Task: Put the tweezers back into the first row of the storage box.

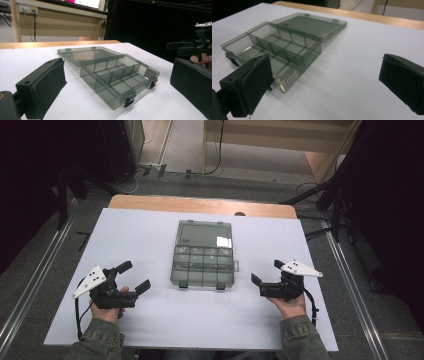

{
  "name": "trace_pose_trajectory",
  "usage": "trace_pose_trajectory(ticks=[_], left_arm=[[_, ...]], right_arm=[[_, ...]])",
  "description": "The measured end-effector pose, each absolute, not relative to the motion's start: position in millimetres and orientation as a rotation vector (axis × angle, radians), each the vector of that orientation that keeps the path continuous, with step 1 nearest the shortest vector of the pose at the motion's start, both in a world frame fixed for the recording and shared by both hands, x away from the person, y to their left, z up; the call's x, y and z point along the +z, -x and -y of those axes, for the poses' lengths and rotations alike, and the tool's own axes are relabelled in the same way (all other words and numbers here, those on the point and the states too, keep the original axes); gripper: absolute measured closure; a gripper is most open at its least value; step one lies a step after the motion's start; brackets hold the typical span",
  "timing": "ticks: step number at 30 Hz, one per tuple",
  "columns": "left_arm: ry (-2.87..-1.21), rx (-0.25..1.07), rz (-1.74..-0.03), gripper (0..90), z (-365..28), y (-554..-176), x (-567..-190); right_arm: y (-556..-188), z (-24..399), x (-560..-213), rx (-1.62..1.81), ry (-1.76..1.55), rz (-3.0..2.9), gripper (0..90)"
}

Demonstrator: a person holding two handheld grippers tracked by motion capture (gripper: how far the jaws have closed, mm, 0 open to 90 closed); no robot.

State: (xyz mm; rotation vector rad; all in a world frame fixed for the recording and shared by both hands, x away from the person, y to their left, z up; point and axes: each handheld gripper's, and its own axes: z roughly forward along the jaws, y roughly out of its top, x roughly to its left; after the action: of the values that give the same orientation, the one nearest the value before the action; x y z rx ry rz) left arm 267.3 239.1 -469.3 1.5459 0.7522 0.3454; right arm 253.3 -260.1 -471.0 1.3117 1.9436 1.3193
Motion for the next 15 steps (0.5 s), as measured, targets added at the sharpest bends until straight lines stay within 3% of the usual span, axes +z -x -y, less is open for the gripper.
trace_pose_trajectory(ticks=[15], left_arm=[[-1.549,0.348,-0.753,0.0,-240,-267,-469]], right_arm=[[-231,281,-485,1.358,-1.347,-1.861,0.0]])
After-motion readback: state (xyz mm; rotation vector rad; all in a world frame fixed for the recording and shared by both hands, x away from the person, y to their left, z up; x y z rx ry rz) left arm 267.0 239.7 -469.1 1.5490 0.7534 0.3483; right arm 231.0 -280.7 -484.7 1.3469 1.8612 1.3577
